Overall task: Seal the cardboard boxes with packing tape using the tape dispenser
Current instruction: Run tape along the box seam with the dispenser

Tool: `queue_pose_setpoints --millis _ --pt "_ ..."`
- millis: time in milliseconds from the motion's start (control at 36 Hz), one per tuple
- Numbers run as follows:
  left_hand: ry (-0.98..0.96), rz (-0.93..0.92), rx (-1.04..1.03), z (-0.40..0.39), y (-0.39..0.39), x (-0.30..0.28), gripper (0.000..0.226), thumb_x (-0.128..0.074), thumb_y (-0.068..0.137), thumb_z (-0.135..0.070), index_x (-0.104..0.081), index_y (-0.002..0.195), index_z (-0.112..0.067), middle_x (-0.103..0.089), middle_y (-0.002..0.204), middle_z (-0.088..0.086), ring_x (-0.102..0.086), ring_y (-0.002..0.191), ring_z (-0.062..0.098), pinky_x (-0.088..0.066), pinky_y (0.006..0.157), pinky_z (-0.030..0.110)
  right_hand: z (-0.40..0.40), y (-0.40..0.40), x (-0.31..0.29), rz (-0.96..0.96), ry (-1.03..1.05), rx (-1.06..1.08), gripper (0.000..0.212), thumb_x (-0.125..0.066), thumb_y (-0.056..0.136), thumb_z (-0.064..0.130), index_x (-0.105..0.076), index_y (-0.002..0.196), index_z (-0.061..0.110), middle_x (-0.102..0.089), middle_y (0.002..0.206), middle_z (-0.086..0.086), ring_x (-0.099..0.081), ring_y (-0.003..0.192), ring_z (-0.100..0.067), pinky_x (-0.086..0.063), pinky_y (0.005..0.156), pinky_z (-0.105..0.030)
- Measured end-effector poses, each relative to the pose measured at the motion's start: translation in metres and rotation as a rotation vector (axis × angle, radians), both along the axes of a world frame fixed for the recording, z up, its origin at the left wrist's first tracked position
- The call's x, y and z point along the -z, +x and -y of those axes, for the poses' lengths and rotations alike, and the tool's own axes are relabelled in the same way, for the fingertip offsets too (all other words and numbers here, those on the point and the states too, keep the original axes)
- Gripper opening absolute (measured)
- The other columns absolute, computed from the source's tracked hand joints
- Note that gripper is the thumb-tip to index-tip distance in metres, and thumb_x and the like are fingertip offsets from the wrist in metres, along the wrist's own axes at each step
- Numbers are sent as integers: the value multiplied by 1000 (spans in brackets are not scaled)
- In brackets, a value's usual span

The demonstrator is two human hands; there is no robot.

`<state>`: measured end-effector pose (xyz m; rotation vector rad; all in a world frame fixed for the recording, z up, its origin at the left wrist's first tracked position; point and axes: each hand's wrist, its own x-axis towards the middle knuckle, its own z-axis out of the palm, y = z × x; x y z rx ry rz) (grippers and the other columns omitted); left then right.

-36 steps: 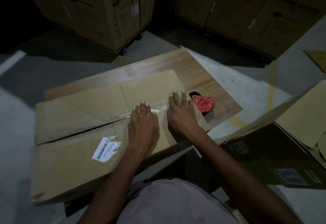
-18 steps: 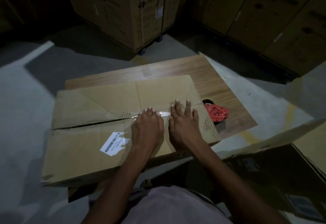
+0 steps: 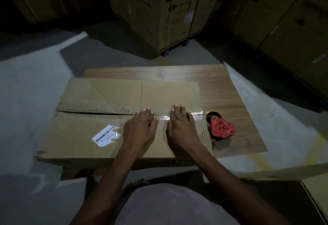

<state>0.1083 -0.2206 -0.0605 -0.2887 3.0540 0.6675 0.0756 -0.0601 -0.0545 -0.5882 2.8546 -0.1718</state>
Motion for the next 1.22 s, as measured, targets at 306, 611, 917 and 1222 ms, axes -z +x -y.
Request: queue_pose_setpoints --millis 306,611,917,1222 --pt "116 -74 -278 14 3 -6 39 -63 99 -38 -72 125 -10 -58 145 11 -54 131 33 -44 103 43 -15 -15 -1 124 139 61 71 -41 108 32 -11 165 3 -1 174 -20 1 156 -54 -5 120 -73" --pt "18 -6 -189 22 8 -16 39 -53 104 -42 -68 131 -21 -52 151 4 -50 138 27 -41 108 43 12 -11 -3 82 -118 -152 60 -22 112 38 -21 167 13 -10 176 -7 -1 162 -33 -3 131 -51" --pt "-9 -10 -212 40 21 -12 39 -48 106 -38 -64 137 -19 -54 149 3 -55 131 29 -45 102 45 15 -9 0 102 -42 26 58 -21 113 36 -18 167 13 -3 176 -9 8 161 -37 3 129 -54" --pt "30 48 85 95 26 -20 43 -40 109 -35 -53 148 -24 -45 156 -6 -42 144 16 -35 115 33 93 14 -7 91 -92 36 57 -20 113 35 -22 166 14 -10 176 -7 1 162 -32 -1 131 -48"
